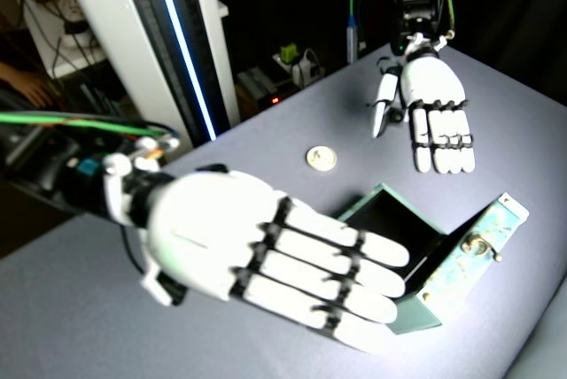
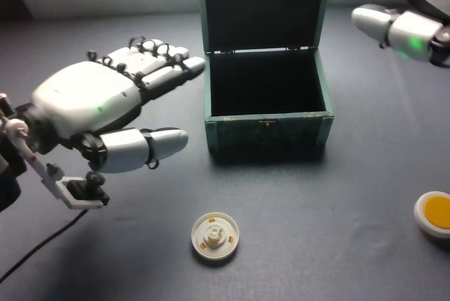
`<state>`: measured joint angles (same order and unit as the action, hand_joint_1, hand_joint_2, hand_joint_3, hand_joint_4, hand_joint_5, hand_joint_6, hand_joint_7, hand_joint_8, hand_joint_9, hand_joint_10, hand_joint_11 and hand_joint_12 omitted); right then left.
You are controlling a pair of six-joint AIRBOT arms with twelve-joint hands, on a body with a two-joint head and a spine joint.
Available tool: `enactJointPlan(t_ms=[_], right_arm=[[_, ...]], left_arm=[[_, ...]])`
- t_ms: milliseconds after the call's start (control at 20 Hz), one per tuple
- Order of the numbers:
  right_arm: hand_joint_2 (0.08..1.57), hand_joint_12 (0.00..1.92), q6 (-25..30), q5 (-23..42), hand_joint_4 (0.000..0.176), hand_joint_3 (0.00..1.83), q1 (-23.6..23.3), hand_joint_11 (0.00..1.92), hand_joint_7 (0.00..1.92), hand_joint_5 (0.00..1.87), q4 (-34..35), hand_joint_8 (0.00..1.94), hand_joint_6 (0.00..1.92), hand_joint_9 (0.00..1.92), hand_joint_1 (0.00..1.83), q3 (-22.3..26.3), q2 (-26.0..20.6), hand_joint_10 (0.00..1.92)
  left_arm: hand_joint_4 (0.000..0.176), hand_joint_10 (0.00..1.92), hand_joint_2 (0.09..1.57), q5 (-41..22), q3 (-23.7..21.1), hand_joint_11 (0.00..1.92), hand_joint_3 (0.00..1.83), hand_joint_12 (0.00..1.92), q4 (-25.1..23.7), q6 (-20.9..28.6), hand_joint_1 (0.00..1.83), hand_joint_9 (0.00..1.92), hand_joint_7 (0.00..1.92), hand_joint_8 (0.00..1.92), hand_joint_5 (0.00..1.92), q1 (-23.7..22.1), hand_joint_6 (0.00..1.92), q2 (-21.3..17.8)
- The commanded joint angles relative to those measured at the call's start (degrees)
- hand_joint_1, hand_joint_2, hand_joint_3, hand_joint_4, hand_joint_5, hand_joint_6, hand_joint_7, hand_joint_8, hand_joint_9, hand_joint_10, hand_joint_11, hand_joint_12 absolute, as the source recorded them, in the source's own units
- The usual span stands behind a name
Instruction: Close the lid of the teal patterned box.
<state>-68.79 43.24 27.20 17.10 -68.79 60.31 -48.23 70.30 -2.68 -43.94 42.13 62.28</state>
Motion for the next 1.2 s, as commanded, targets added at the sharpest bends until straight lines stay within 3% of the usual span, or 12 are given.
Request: enactJointPlan(t_ms=[0,200,250,350,450,600,700,750,800,850,1000,1150], right_arm=[[1.40,0.02,0.21,4.82,0.000,0.00,-1.32,0.00,0.00,0.00,-0.16,0.00,0.00,0.00,0.16,-0.88,0.18,0.00],[1.40,0.03,0.18,-1.68,0.000,0.00,-5.62,0.03,0.00,0.00,1.01,0.00,0.00,0.00,0.08,-6.76,4.65,0.00],[1.38,0.18,0.17,-3.37,0.000,0.00,-6.45,0.00,0.00,0.00,1.51,0.00,0.00,0.00,0.06,-8.69,6.21,0.00],[1.37,0.01,0.13,-5.31,0.000,0.00,-7.27,0.00,0.00,0.00,2.35,0.00,0.00,0.00,0.08,-10.81,7.76,0.00],[1.38,0.95,0.13,-8.46,0.000,0.00,-8.13,0.00,0.03,0.01,3.80,0.01,0.00,0.06,0.07,-14.00,10.05,0.03],[1.35,0.75,0.13,-10.77,0.000,0.00,-8.57,0.00,0.02,0.00,4.75,0.00,0.00,0.02,0.01,-16.45,12.05,0.01],[1.33,1.09,0.13,-11.31,0.000,0.00,-8.59,0.00,0.08,0.03,5.01,0.01,0.01,0.11,0.00,-16.87,12.41,0.04],[1.32,1.37,0.13,-11.40,0.000,0.00,-8.59,0.00,0.20,0.08,5.01,0.04,0.02,0.21,0.00,-16.81,12.41,0.09],[1.32,1.74,0.13,-11.40,0.000,0.00,-8.59,0.00,0.43,0.16,5.01,0.09,0.01,0.29,0.00,-16.76,12.40,0.55],[1.32,1.80,0.13,-11.40,0.000,0.00,-8.59,0.00,0.46,0.19,5.01,0.07,0.01,0.20,0.00,-16.68,12.40,0.74],[1.34,1.83,0.13,-11.39,0.000,0.00,-8.58,0.00,0.47,0.35,5.01,0.06,0.07,0.06,0.01,-16.22,12.39,1.01],[1.36,1.64,0.13,-11.03,0.000,0.00,-8.58,0.00,0.40,0.33,4.37,0.02,0.06,0.07,0.02,-14.78,12.38,0.86]], left_arm=[[0.053,0.00,1.39,-6.35,0.61,0.00,0.00,0.00,0.56,0.35,0.13,0.00,0.00,0.00,0.00,-0.90,0.00,0.28],[0.034,0.00,1.40,-5.03,2.30,0.00,0.00,0.00,-0.24,1.22,0.10,0.00,0.00,0.00,0.01,-2.31,0.00,2.35],[0.030,0.00,1.40,-4.60,2.99,0.00,0.00,0.00,-0.44,1.61,0.09,0.00,0.00,0.00,0.01,-2.69,0.00,3.14],[0.012,0.00,1.40,-4.18,3.61,0.00,0.00,0.00,-0.75,2.01,0.14,0.00,0.00,0.00,0.04,-3.31,0.01,3.94],[0.000,0.00,1.38,-3.73,4.61,0.00,0.00,0.00,-1.24,2.18,0.18,0.00,0.01,0.00,0.07,-4.36,0.02,5.26],[0.000,0.00,1.38,-3.57,5.24,0.00,0.00,0.00,-1.65,2.94,0.18,0.00,0.00,0.00,0.06,-4.51,0.01,5.92],[0.000,0.00,1.38,-3.46,5.30,0.00,0.00,0.00,-1.69,3.03,0.21,0.00,0.01,0.00,0.08,-4.55,0.02,6.02],[0.000,0.00,1.38,-3.47,5.32,0.00,0.00,0.00,-1.69,3.04,0.21,0.00,0.02,0.01,0.09,-4.61,0.02,6.06],[0.000,0.00,1.38,-3.48,5.37,0.00,0.00,0.00,-1.69,3.05,0.22,0.00,0.02,0.01,0.10,-4.63,0.02,6.10],[0.000,0.00,1.37,-3.48,5.50,0.00,0.00,0.00,-1.69,3.08,0.24,0.00,0.02,0.00,0.10,-4.69,0.02,6.26],[0.000,0.00,1.39,-3.47,5.82,0.00,0.00,0.00,-1.55,3.30,0.20,0.00,0.03,0.01,0.10,-4.84,0.01,6.71],[0.000,0.00,1.39,-3.46,5.96,0.00,0.00,0.00,-1.08,3.31,0.21,0.00,0.01,0.00,0.09,-4.82,0.01,6.86]])
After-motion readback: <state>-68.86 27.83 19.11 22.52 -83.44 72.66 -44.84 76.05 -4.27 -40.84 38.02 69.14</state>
